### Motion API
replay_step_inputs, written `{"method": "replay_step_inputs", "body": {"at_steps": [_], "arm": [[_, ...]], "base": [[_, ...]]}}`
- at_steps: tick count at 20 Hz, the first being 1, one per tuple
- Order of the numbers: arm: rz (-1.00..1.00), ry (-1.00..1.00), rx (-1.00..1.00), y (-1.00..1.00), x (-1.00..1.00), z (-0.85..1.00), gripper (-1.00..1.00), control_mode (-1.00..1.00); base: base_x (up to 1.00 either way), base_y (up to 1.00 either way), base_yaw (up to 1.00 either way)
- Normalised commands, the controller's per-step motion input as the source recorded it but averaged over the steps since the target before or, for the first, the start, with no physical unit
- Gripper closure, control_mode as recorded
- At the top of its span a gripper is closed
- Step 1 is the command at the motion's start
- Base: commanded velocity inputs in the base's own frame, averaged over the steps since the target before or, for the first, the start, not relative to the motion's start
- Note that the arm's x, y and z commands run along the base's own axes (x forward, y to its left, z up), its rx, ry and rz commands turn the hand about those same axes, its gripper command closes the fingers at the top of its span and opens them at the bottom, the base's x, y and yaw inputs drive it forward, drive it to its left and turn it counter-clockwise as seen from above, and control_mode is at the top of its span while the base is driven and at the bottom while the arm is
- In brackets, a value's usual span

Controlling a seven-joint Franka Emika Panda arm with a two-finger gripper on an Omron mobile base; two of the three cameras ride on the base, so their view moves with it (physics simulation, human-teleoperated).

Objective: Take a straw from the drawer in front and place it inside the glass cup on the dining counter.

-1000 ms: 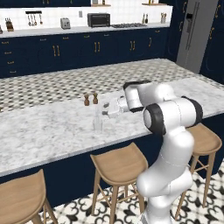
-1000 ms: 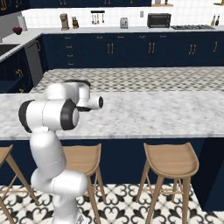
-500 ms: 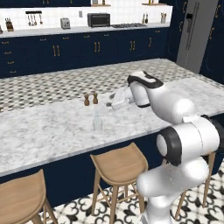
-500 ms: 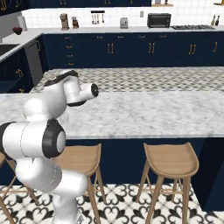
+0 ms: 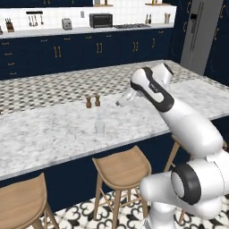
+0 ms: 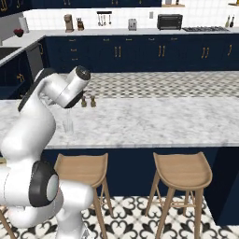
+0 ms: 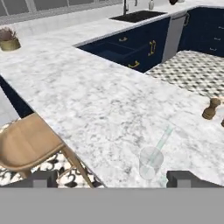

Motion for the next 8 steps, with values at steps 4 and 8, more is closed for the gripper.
{"method": "replay_step_inputs", "body": {"at_steps": [4,8], "arm": [[-0.14,0.34,-0.21,-0.32,-0.52,0.13,-1.0,-1.0],[-0.16,0.32,-0.25,-0.18,-0.54,-0.02,-1.0,-1.0]], "base": [[0.0,0.0,0.0],[0.0,0.0,0.0]]}}
